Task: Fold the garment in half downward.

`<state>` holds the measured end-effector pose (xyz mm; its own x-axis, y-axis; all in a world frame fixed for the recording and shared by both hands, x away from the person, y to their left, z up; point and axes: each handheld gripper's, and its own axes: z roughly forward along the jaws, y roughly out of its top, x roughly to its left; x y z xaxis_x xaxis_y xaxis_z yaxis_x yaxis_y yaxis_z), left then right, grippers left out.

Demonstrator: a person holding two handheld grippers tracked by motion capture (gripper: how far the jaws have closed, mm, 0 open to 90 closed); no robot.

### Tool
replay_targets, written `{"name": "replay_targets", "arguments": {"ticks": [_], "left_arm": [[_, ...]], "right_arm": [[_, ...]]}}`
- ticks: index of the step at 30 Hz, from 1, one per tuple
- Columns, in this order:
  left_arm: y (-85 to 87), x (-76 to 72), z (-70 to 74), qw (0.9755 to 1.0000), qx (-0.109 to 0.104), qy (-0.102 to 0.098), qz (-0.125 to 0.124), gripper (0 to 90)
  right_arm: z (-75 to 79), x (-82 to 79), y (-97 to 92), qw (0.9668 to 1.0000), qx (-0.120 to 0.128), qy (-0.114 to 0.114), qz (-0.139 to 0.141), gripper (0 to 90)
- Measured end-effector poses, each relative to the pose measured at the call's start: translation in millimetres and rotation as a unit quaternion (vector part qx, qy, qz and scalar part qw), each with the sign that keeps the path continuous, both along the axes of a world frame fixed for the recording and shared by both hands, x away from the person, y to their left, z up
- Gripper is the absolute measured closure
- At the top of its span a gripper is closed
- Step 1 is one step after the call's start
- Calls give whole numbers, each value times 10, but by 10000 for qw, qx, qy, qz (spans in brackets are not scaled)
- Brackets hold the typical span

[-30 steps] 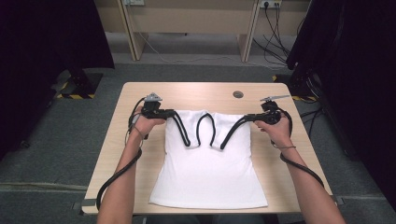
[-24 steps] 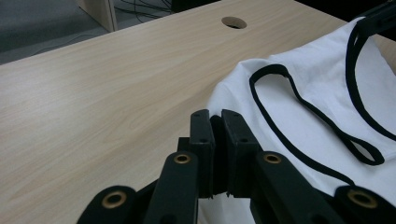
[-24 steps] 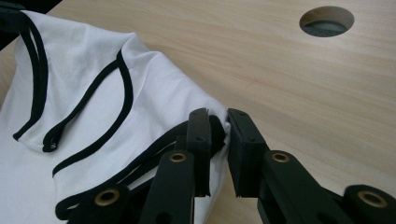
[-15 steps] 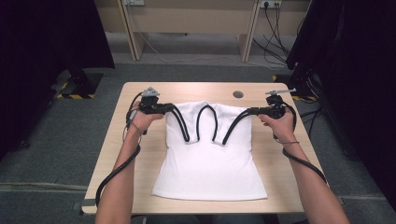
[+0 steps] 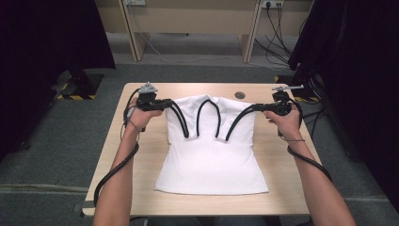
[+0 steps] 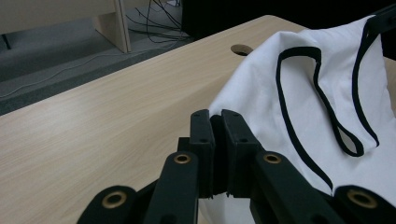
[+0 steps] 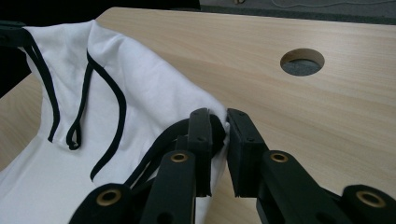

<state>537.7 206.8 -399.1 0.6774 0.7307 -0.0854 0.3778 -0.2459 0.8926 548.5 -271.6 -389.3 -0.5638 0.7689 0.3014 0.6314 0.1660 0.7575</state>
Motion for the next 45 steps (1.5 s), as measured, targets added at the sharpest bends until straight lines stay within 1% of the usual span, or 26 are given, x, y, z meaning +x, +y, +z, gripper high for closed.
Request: {"name": "replay_targets", "arguments": {"ticks": [5, 12, 13, 14, 15, 16, 17, 18, 19, 20, 23, 30, 31, 32, 33, 34, 35, 36, 37, 38, 39, 40, 41, 43, 44, 45], "left_arm": [[4, 8, -11, 10000, 16, 25, -3, 831], [-24, 17, 7, 10000, 29, -44, 6, 830], [-28, 22, 16, 10000, 37, -52, 0, 830], [-37, 46, 79, 9999, 52, -111, 21, 830], [-37, 46, 79, 9999, 52, -111, 21, 830], [-37, 46, 79, 9999, 52, -111, 21, 830], [-37, 46, 79, 9999, 52, -111, 21, 830], [-56, 55, 123, 9998, 73, -178, 25, 830], [-56, 55, 123, 9998, 73, -178, 25, 830], [-70, 57, 152, 9997, 73, -233, 25, 830], [-80, 59, 167, 9996, 84, -257, 15, 830], [-91, 60, 173, 9996, 86, -265, 7, 829], [-97, 47, 132, 9997, 113, -228, -13, 829], [-97, 47, 132, 9997, 113, -228, -13, 830], [-97, 47, 132, 9997, 113, -228, -13, 830], [-102, 20, 56, 9997, 130, -184, -48, 830], [-102, 20, 56, 9997, 130, -184, -48, 829], [-102, 20, 56, 9997, 130, -184, -48, 829], [-102, -14, -24, 9998, 129, -147, -82, 829], [-102, -14, -24, 9998, 129, -147, -82, 829], [-90, -43, -79, 9998, 108, -122, -103, 829], [-90, -43, -79, 9998, 108, -122, -103, 829], [-90, -43, -79, 9998, 108, -122, -103, 829], [-79, -69, -104, 9998, 121, -118, -110, 829], [-76, -75, -108, 9998, 126, -117, -113, 829], [-70, -87, -115, 9997, 143, -126, -120, 829]], "right_arm": [[0, 2, 0, 10000, -9, -10, -1, 810], [25, -4, 2, 9999, -88, -93, -29, 810], [34, -5, 1, 9999, -103, -116, -41, 809], [43, -4, -1, 9998, -108, -140, -54, 809], [43, -4, -1, 9998, -108, -140, -54, 809], [104, 8, -4, 9997, -123, -187, -93, 809], [104, 8, -4, 9997, -123, -187, -93, 809], [104, 8, -4, 9997, -123, -187, -93, 809], [104, 8, -4, 9997, -123, -187, -93, 809], [143, 16, -6, 9995, -146, -242, -126, 810], [165, 14, -9, 9994, -139, -281, -144, 809], [174, 16, -12, 9992, -179, -324, -174, 809], [174, 16, -12, 9992, -179, -324, -174, 809], [174, 16, -12, 9992, -179, -324, -174, 809], [132, 14, -4, 9991, -235, -297, -170, 809], [132, 14, -4, 9991, -235, -297, -170, 809], [132, 14, -4, 9991, -235, -297, -170, 809], [53, 8, 6, 9992, -291, -226, -142, 809], [53, 8, 6, 9992, -291, -226, -142, 809], [53, 8, 6, 9992, -291, -226, -142, 809], [-43, -4, 6, 9993, -332, -133, -127, 809], [-43, -4, 6, 9993, -332, -133, -127, 809], [-122, -18, -1, 9992, -375, -51, -105, 809], [-122, -18, -1, 9992, -375, -51, -105, 808], [-161, -31, -17, 9993, -373, -30, -80, 809], [-168, -37, -19, 9993, -355, -18, -83, 809]]}}
